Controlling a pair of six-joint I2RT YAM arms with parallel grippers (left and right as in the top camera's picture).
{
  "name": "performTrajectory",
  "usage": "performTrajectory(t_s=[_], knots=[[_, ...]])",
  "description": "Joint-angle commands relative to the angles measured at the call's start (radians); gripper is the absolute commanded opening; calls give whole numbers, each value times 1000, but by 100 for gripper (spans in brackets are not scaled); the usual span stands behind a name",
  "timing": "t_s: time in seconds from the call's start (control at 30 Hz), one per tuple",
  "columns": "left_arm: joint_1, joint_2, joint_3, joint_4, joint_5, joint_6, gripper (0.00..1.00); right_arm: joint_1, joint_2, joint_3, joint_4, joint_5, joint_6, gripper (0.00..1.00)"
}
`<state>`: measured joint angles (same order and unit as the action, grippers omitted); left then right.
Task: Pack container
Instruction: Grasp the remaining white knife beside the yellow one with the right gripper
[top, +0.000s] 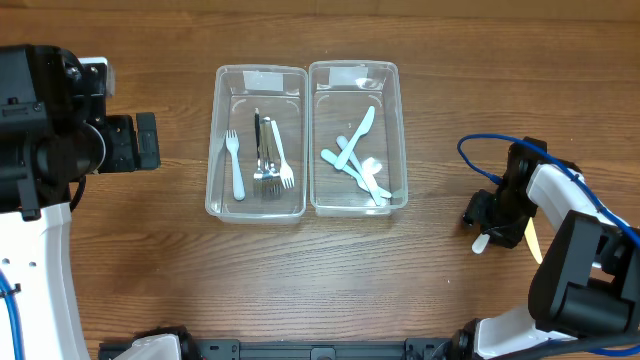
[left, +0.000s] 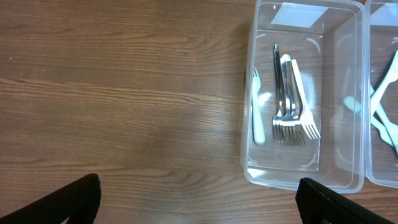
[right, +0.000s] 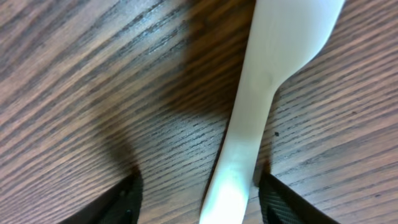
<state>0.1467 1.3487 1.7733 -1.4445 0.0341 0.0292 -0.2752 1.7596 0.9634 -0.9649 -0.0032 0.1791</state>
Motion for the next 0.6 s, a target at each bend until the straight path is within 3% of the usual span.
performTrajectory(t_s=[0.0, 0.1, 0.2, 0.43, 0.57], knots=[[10, 3, -5, 2, 15, 16, 100, 0, 44, -48, 30, -50, 35, 51], [10, 3, -5, 1, 15, 16, 100, 0, 44, -48, 23, -51, 35, 40], [10, 3, -5, 1, 15, 16, 100, 0, 44, -48, 17, -51, 35, 38], [10, 3, -5, 1, 15, 16, 100, 0, 44, -48, 15, -51, 35, 21], [10, 3, -5, 1, 15, 16, 100, 0, 44, -48, 17, -51, 35, 17]])
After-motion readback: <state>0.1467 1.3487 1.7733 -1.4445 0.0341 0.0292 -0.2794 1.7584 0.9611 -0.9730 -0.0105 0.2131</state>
